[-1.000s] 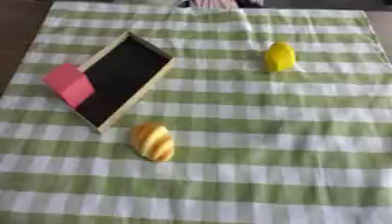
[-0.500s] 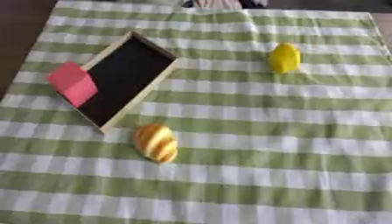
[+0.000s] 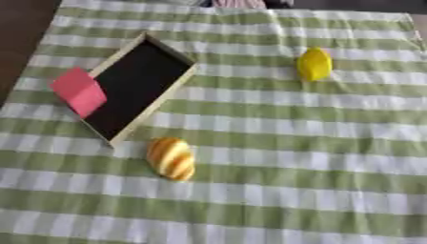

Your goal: Pick up objects on the table and place them in the box.

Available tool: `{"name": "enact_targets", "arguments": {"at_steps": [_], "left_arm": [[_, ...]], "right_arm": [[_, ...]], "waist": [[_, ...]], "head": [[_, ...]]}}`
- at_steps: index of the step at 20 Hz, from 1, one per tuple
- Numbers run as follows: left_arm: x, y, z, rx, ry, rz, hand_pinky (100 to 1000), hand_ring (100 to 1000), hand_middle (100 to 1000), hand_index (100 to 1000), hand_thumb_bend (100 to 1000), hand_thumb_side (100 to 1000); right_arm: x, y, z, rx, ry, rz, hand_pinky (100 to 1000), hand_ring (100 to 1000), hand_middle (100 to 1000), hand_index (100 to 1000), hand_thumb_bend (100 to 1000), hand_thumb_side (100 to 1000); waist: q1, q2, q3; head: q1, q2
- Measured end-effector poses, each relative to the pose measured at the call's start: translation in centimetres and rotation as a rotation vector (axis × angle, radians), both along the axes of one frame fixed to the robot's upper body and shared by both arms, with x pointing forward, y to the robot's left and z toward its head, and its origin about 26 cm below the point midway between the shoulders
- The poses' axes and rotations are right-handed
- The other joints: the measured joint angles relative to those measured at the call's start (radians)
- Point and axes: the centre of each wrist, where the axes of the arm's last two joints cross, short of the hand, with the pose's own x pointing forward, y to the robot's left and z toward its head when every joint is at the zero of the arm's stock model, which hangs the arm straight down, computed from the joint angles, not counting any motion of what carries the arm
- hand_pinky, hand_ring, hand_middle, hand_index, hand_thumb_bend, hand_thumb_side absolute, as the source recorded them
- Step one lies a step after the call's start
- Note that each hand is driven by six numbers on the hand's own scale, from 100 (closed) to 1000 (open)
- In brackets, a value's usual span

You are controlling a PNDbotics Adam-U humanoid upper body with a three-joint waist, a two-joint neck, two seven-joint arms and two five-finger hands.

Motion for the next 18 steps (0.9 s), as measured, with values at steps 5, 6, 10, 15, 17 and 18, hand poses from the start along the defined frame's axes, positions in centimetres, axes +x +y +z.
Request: {"name": "enact_targets", "arguments": {"at_steps": [5,6,10,15,17,18], "left_arm": [[0.1,-0.1,0.1,-0.017,0.002,-0.023,698,787,754,846,100,492],[0.1,-0.1,0.1,-0.018,0.002,-0.024,698,787,754,846,100,492],[0.1,-0.1,0.1,-0.020,0.005,-0.027,697,786,753,846,100,497],[0.1,-0.1,0.1,-0.020,0.008,-0.028,697,786,754,845,100,499],[0.1,-0.1,0.1,-0.019,0.009,-0.030,697,786,754,844,100,501],[0.1,-0.1,0.2,-0.020,0.011,-0.031,697,786,754,844,100,502]], "right_arm": [[0.2,0.6,-1.5,-0.122,0.131,0.010,974,1000,894,934,100,424],[0.2,0.6,-1.5,-0.142,0.147,0.007,974,1000,893,935,100,426],[0.2,0.6,-1.6,-0.221,0.203,0.001,969,1000,898,953,100,460],[0.2,0.6,-1.5,-0.318,0.251,0.018,959,1000,891,947,135,457],[0.3,0.7,-1.3,-0.355,0.263,0.028,956,1000,887,946,140,443],[0.5,0.9,-1.1,-0.370,0.262,0.035,955,1000,886,946,145,438]], "waist": [[0.000,0.000,-0.005],[0.000,0.000,-0.005],[0.000,-0.001,-0.010],[0.001,-0.001,-0.010],[0.002,-0.001,-0.009],[0.002,-0.001,-0.008]], "head": [[-0.002,0.001],[-0.002,0.001],[0.000,0.001],[0.004,0.001],[0.004,0.001],[0.004,0.001]]}}
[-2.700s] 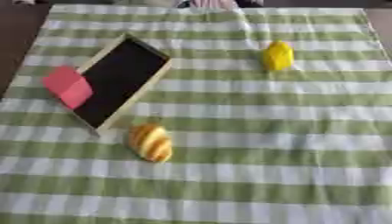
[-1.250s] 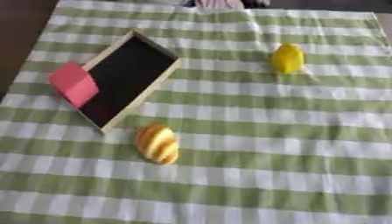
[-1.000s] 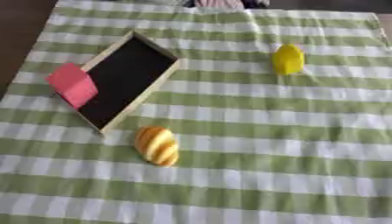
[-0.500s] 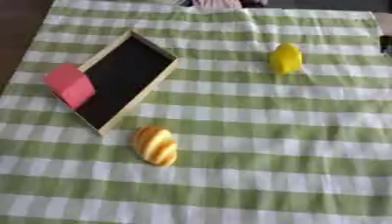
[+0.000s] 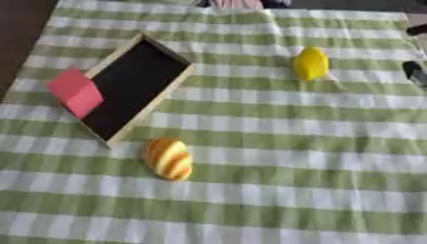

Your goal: Pick up objects on the table and place them in the box.

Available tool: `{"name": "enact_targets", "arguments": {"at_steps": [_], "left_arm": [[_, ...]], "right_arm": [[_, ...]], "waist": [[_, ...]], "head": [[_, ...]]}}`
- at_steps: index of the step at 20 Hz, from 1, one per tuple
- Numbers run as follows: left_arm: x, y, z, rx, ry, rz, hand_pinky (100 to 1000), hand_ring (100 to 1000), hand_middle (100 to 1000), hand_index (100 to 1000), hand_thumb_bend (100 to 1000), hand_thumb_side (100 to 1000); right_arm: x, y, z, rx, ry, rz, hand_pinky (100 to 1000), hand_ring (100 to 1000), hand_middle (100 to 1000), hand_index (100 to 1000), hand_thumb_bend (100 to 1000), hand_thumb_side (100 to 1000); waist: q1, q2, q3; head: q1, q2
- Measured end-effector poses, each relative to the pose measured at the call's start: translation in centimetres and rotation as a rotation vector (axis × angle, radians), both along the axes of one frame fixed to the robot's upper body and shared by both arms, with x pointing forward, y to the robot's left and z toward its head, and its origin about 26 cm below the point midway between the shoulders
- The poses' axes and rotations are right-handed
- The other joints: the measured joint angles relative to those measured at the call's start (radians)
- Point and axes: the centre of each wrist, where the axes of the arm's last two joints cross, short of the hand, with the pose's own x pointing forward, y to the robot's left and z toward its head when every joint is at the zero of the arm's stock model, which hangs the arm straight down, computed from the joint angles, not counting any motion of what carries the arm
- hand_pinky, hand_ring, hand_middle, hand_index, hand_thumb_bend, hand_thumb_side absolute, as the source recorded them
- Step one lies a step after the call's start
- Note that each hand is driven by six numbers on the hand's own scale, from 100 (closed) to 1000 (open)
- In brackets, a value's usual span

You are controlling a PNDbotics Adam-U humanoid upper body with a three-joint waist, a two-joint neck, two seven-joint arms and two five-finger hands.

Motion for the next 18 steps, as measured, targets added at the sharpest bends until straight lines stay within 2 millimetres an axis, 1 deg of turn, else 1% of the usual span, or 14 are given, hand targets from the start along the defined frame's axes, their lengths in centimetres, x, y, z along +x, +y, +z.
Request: {"name": "enact_targets", "arguments": {"at_steps": [2,3,5,7,8,9,13,14,15,18], "left_arm": [[0.0,0.0,0.0,-0.001,0.002,-0.003,696,786,754,843,100,506],[0.0,0.0,0.0,-0.001,0.002,-0.003,696,786,753,843,100,508],[0.0,0.0,0.0,-0.001,0.003,-0.005,695,786,753,842,100,512],[0.0,0.0,0.0,0.001,0.005,-0.006,695,786,752,841,100,513],[0.0,0.0,0.0,0.001,0.005,-0.008,695,786,753,841,100,514],[0.0,-0.1,0.1,0.000,0.003,-0.010,695,786,753,841,100,515],[0.1,-0.2,0.2,-0.005,-0.002,-0.018,694,785,752,840,100,522],[0.1,-0.2,0.2,-0.007,-0.003,-0.019,693,785,752,840,100,524],[0.1,-0.2,0.2,-0.007,-0.003,-0.020,693,785,751,840,100,528],[0.1,-0.3,0.3,-0.006,-0.008,-0.025,692,785,751,840,100,538]], "right_arm": [[0.3,0.4,0.4,-0.027,0.000,0.017,948,1000,881,944,174,417],[0.5,0.6,0.7,-0.038,-0.001,0.025,942,994,876,943,195,421],[0.9,1.0,1.1,-0.059,-0.001,0.035,935,986,868,949,210,419],[1.3,1.5,1.5,-0.082,0.001,0.042,933,984,860,957,189,408],[1.5,1.8,1.6,-0.092,0.005,0.045,933,984,850,956,158,378],[1.7,2.0,1.7,-0.102,0.009,0.046,934,985,848,956,148,374],[2.5,2.9,1.9,-0.133,0.010,0.049,940,996,865,957,150,418],[2.7,3.1,1.9,-0.140,0.007,0.045,940,995,865,956,136,441],[2.8,3.2,1.8,-0.148,0.004,0.041,941,995,863,955,102,470],[3.2,3.4,1.7,-0.171,-0.011,0.021,943,997,858,955,100,489]], "waist": [[0.000,0.000,0.004],[0.000,0.000,0.005],[-0.002,0.000,0.006],[-0.003,0.000,0.012],[-0.004,0.000,0.013],[-0.005,0.000,0.014],[-0.008,0.010,0.026],[-0.010,0.014,0.030],[-0.013,0.017,0.034],[-0.019,0.030,0.047]], "head": [[0.000,0.000],[-0.001,0.000],[-0.005,0.000],[-0.009,-0.001],[-0.010,-0.001],[-0.013,-0.001],[-0.024,-0.010],[-0.027,-0.012],[-0.031,-0.016],[-0.040,-0.028]]}}
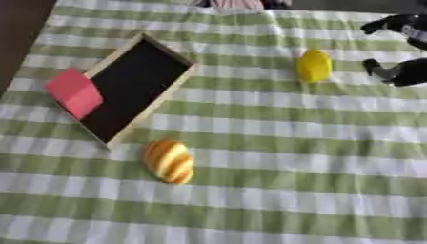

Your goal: Pick up objects on the table and place them in the box.

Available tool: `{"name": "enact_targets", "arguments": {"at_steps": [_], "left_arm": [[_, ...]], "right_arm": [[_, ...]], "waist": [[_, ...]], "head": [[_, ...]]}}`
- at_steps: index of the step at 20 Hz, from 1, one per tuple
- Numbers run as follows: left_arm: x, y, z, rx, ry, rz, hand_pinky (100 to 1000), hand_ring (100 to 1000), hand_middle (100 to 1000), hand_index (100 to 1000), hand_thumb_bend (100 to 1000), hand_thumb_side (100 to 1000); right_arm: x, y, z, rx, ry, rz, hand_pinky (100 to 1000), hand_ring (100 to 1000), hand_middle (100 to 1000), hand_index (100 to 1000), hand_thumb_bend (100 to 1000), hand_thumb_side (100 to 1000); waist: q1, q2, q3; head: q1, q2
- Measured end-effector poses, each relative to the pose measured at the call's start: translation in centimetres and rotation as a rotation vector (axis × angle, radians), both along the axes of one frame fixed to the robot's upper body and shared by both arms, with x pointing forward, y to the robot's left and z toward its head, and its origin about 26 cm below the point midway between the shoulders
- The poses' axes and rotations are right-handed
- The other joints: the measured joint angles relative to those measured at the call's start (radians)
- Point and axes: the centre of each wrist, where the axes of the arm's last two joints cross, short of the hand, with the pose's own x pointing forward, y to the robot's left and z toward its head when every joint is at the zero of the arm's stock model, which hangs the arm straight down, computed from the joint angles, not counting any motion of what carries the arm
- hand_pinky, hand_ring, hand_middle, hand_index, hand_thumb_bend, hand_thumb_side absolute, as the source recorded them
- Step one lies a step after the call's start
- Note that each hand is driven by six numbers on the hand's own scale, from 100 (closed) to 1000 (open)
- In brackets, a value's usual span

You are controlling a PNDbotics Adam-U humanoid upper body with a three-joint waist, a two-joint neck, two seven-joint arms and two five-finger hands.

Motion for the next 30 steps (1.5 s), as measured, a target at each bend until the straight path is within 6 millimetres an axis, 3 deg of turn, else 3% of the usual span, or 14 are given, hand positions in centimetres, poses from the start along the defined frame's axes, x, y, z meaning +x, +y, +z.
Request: {"name": "enact_targets", "arguments": {"at_steps": [6,12,15,16,19,20,30], "left_arm": [[0.0,0.0,0.1,-0.001,0.001,-0.006,690,783,750,839,100,553],[0.0,-0.1,0.1,0.000,0.001,-0.011,687,781,747,837,100,569],[0.0,-0.1,0.1,-0.001,0.003,-0.013,687,780,745,837,100,574],[0.0,-0.1,0.1,-0.001,0.004,-0.013,687,779,744,837,100,574],[0.1,-0.1,0.2,-0.001,0.002,-0.014,688,779,743,837,100,571],[0.1,-0.1,0.3,-0.001,0.001,-0.015,688,779,743,837,100,573],[0.1,-0.1,0.3,0.000,0.004,-0.015,688,777,738,836,100,573]], "right_arm": [[0.6,0.4,-0.2,-0.026,-0.025,-0.023,948,1000,863,963,100,472],[0.8,0.8,0.1,-0.058,-0.046,-0.022,961,1000,888,986,268,430],[0.8,0.9,0.1,-0.077,-0.057,-0.018,968,1000,887,987,212,525],[0.9,0.9,0.1,-0.082,-0.060,-0.019,969,1000,881,984,132,578],[0.8,1.1,0.2,-0.082,-0.070,-0.025,969,1000,878,984,100,608],[0.8,1.2,0.2,-0.080,-0.073,-0.025,970,1000,877,984,100,562],[0.4,2.7,0.2,-0.073,-0.045,0.009,977,1000,880,992,100,560]], "waist": [[-0.012,0.022,0.023],[-0.023,0.036,0.033],[-0.025,0.039,0.034],[-0.026,0.039,0.034],[-0.033,0.039,0.035],[-0.034,0.039,0.035],[-0.043,0.038,0.037]], "head": [[-0.013,-0.017],[-0.021,-0.024],[-0.021,-0.026],[-0.021,-0.026],[-0.021,-0.026],[-0.021,-0.026],[-0.021,-0.026]]}}
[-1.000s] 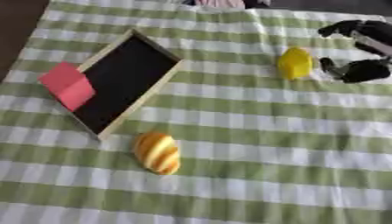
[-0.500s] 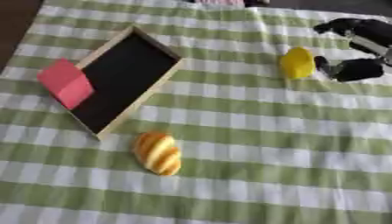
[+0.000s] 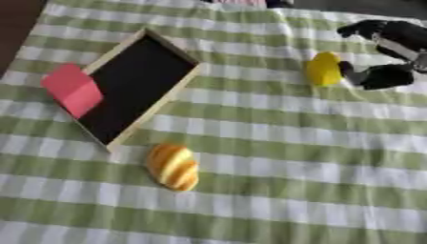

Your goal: Pick up objects on the table and place them in the box.

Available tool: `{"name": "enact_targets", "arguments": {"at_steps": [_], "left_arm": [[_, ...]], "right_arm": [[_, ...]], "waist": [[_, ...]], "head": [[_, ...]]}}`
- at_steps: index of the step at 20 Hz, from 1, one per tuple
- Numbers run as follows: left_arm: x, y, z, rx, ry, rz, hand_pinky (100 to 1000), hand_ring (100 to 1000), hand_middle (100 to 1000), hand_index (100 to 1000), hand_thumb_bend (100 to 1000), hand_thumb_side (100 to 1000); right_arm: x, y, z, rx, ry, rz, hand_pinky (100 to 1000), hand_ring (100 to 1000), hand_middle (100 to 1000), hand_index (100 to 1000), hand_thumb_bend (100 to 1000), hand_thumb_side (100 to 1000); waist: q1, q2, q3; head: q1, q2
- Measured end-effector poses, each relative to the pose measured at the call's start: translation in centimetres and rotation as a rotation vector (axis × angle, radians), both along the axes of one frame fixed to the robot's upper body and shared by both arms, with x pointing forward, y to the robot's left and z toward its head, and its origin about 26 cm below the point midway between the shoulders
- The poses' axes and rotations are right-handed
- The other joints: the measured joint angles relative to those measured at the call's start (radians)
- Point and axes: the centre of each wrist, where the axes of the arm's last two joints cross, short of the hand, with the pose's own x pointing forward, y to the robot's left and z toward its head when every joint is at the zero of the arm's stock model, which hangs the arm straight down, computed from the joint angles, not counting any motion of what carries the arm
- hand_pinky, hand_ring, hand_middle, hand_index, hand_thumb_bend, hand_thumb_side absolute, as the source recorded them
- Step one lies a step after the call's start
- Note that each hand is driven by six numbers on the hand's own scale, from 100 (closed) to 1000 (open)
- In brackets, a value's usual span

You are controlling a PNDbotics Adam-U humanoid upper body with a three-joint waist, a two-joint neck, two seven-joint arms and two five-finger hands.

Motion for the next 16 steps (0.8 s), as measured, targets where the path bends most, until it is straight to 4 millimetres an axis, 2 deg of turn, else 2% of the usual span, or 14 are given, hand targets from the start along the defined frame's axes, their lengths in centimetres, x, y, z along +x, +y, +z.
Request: {"name": "enact_targets", "arguments": {"at_steps": [9,11,16], "left_arm": [[0.00,0.00,0.01,-0.001,0.005,0.001,688,775,731,836,100,580],[0.01,-0.02,0.06,-0.002,0.003,-0.001,687,774,730,836,100,586],[0.04,-0.07,0.19,-0.005,0.000,-0.004,686,772,727,833,100,605]], "right_arm": [[-0.71,0.68,-0.65,-0.034,0.068,0.039,986,1000,902,1000,100,607],[-0.69,0.66,-0.65,-0.042,0.072,0.034,989,1000,910,1000,137,623],[-0.28,-0.07,-0.73,-0.074,0.057,-0.012,989,1000,911,1000,166,635]], "waist": [[-0.008,-0.004,-0.001],[-0.010,-0.004,0.002],[-0.012,0.000,0.009]], "head": [[0.001,0.000],[0.001,-0.001],[-0.005,-0.010]]}}
